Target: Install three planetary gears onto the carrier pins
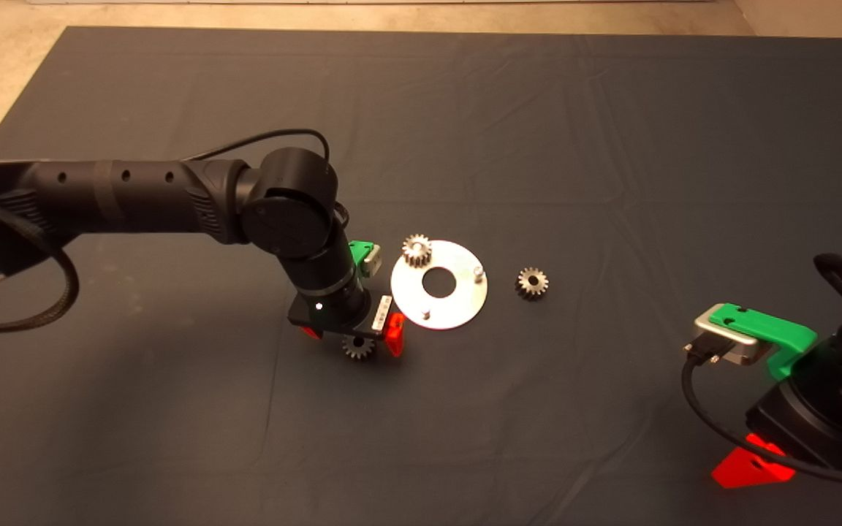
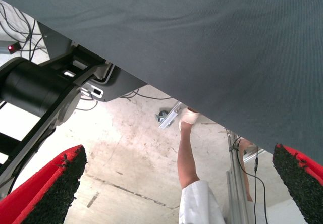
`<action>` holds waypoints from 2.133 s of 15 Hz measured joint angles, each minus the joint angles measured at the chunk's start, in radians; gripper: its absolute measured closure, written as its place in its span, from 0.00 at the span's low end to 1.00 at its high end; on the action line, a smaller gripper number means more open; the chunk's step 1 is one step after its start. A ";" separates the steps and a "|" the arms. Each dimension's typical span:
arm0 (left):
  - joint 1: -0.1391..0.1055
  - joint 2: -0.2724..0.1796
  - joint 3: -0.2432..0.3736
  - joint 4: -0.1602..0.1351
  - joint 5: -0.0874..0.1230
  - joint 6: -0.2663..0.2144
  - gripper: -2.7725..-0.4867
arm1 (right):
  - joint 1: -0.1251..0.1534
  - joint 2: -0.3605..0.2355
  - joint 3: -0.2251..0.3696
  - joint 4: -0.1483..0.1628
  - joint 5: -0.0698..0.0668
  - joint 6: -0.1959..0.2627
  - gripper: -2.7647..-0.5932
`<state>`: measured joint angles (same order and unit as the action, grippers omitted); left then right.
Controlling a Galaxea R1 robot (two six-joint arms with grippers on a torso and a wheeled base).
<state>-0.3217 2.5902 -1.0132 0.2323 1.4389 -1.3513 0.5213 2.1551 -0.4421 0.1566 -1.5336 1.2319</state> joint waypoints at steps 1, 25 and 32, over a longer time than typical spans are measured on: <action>0.000 0.001 0.000 -0.001 -0.001 0.001 0.01 | 0.000 0.000 0.000 0.000 0.001 0.000 0.01; 0.040 0.004 -0.026 0.059 -0.025 0.033 0.14 | 0.000 0.001 0.000 0.000 0.000 0.000 0.01; 0.045 0.006 -0.026 0.062 -0.025 0.033 0.28 | 0.000 0.001 0.000 0.000 0.000 0.000 0.01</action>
<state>-0.2766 2.5960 -1.0389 0.2943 1.4138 -1.3181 0.5213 2.1562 -0.4421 0.1566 -1.5332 1.2315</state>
